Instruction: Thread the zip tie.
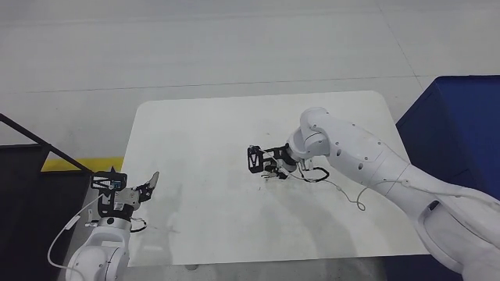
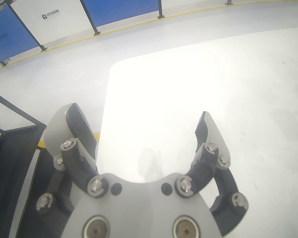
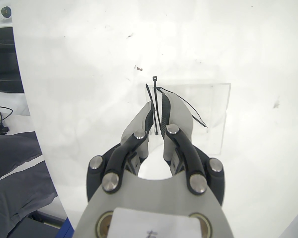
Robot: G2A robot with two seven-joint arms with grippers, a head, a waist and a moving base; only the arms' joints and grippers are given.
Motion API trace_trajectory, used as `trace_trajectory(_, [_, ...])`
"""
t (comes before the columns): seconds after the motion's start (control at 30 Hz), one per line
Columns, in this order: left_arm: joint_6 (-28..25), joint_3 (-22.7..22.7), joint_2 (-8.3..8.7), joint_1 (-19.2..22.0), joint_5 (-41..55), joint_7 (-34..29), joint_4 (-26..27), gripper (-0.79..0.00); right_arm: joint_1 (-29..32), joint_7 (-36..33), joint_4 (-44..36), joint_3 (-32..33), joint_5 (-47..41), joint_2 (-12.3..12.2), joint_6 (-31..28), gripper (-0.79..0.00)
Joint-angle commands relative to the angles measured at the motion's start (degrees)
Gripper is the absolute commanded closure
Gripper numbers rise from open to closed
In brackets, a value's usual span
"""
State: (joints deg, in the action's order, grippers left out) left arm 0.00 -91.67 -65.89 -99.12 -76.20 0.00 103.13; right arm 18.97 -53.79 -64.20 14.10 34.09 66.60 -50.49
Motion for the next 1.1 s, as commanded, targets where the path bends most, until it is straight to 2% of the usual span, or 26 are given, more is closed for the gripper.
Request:
trace_trajectory(0.0, [0.0,0.0,0.0,0.0,0.0,0.0,0.0,-0.785,-0.1,0.1,0.3,-0.2,0.1,0.3,-0.1,-0.058])
trace_trajectory(0.43, [0.0,0.0,0.0,0.0,0.0,0.0,0.0,-0.785,-0.7,1.5,4.5,-2.0,0.2,2.2,-1.5,-0.052])
trace_trajectory(0.57, [0.0,0.0,0.0,0.0,0.0,0.0,0.0,-0.785,-0.9,2.0,5.8,-2.6,0.2,2.9,-2.0,0.0])
trace_trajectory(0.77, [0.0,0.0,0.0,0.0,0.0,0.0,0.0,-0.785,-1.6,3.3,7.3,-2.8,0.2,3.3,-3.3,0.0])
trace_trajectory(0.93, [0.0,0.0,0.0,0.0,0.0,0.0,0.0,-0.785,-2.6,4.2,4.4,-0.2,0.1,0.8,-4.1,0.0])
trace_trajectory(1.07, [0.0,0.0,0.0,0.0,0.0,0.0,0.0,-0.785,-1.2,6.0,-1.8,5.0,-0.6,-4.1,-4.0,0.0])
